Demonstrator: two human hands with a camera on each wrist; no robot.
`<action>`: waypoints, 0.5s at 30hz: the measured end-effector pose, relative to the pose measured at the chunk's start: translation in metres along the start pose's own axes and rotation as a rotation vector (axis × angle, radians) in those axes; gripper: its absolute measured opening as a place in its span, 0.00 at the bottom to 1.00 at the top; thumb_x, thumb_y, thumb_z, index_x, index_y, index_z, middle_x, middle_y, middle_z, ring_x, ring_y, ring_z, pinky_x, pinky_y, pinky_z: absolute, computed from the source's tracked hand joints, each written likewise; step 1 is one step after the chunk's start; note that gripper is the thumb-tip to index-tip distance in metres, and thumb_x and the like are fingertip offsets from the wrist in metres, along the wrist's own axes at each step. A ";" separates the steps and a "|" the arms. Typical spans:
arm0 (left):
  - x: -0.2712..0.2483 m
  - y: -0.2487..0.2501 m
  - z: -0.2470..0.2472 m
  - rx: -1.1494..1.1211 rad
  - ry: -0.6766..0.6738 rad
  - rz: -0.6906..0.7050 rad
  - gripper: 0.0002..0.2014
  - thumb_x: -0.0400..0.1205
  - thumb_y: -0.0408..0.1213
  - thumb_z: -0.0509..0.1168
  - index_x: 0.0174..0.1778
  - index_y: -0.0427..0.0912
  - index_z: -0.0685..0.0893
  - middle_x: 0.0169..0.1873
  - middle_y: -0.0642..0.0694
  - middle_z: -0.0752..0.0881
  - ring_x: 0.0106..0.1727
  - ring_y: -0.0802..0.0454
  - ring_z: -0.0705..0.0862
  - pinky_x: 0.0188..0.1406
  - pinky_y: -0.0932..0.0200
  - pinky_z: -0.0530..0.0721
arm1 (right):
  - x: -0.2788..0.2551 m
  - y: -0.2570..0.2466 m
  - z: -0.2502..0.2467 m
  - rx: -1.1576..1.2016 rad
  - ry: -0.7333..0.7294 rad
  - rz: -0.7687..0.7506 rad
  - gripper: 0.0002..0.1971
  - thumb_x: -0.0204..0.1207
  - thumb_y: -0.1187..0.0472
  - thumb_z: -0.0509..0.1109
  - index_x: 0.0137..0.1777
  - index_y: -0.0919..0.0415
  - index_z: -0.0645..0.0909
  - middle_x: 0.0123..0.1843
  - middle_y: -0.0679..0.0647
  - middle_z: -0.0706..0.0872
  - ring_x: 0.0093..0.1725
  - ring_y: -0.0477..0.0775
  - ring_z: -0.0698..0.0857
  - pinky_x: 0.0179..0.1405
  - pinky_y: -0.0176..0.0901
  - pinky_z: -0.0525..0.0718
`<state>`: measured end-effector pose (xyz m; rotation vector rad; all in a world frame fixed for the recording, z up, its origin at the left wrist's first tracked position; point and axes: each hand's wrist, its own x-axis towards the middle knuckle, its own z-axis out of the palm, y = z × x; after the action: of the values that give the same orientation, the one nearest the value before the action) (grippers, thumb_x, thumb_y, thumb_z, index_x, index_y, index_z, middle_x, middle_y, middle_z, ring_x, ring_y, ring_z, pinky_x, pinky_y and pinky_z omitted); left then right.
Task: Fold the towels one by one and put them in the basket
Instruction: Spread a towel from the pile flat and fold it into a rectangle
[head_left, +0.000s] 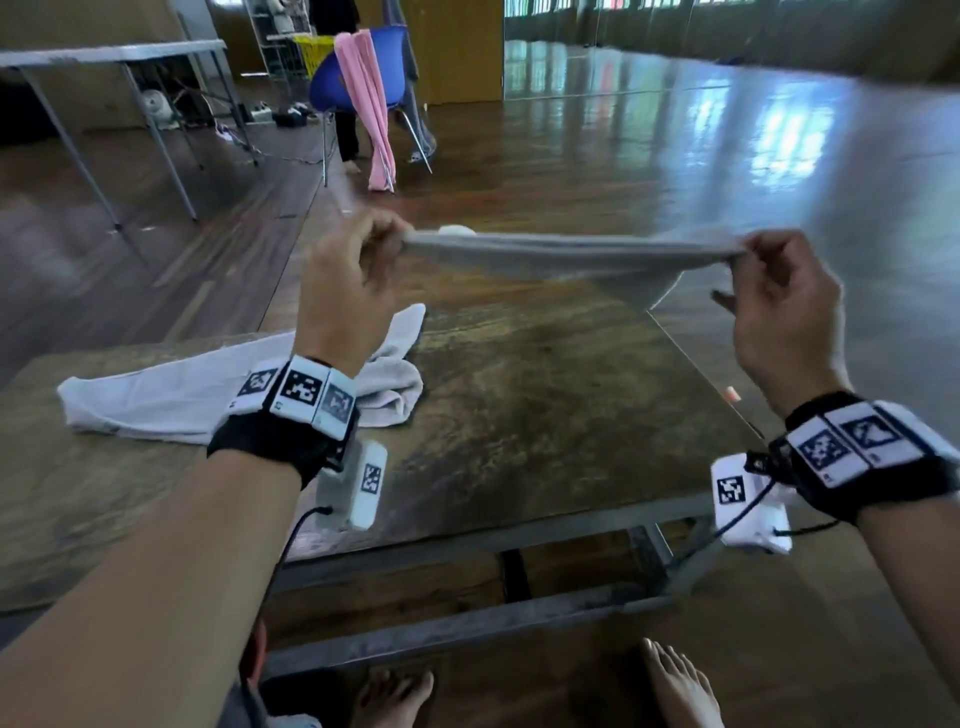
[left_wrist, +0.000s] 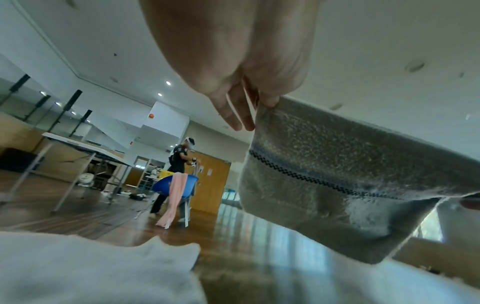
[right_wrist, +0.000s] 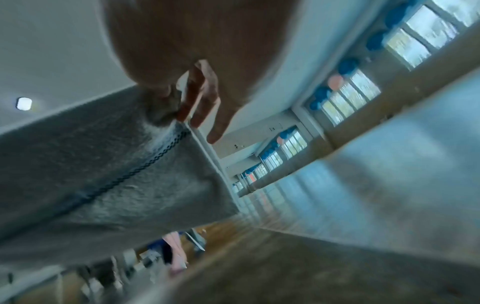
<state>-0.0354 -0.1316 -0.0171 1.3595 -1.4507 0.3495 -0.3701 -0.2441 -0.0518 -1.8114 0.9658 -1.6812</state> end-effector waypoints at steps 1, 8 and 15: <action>-0.008 -0.007 -0.001 0.034 -0.067 -0.026 0.06 0.85 0.31 0.65 0.47 0.37 0.87 0.37 0.52 0.85 0.35 0.72 0.78 0.37 0.81 0.71 | -0.006 0.011 -0.005 -0.150 -0.091 -0.020 0.05 0.86 0.60 0.67 0.55 0.49 0.81 0.51 0.44 0.88 0.55 0.48 0.89 0.58 0.50 0.89; -0.068 -0.045 -0.002 0.163 -0.884 -0.340 0.04 0.80 0.29 0.70 0.45 0.42 0.90 0.45 0.52 0.90 0.50 0.62 0.83 0.60 0.66 0.76 | -0.044 0.051 -0.031 -0.589 -0.909 0.147 0.06 0.81 0.60 0.72 0.44 0.47 0.84 0.48 0.44 0.91 0.51 0.45 0.88 0.65 0.60 0.81; -0.066 -0.041 0.008 0.035 -1.067 -0.717 0.07 0.82 0.26 0.63 0.41 0.37 0.85 0.35 0.43 0.84 0.36 0.49 0.83 0.43 0.55 0.87 | -0.035 0.055 -0.032 -0.572 -0.982 0.352 0.08 0.80 0.57 0.71 0.42 0.43 0.86 0.37 0.46 0.91 0.43 0.50 0.90 0.62 0.56 0.75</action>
<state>-0.0189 -0.1154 -0.0917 2.1136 -1.5938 -0.9534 -0.4108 -0.2488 -0.1120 -2.2435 1.2193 -0.1807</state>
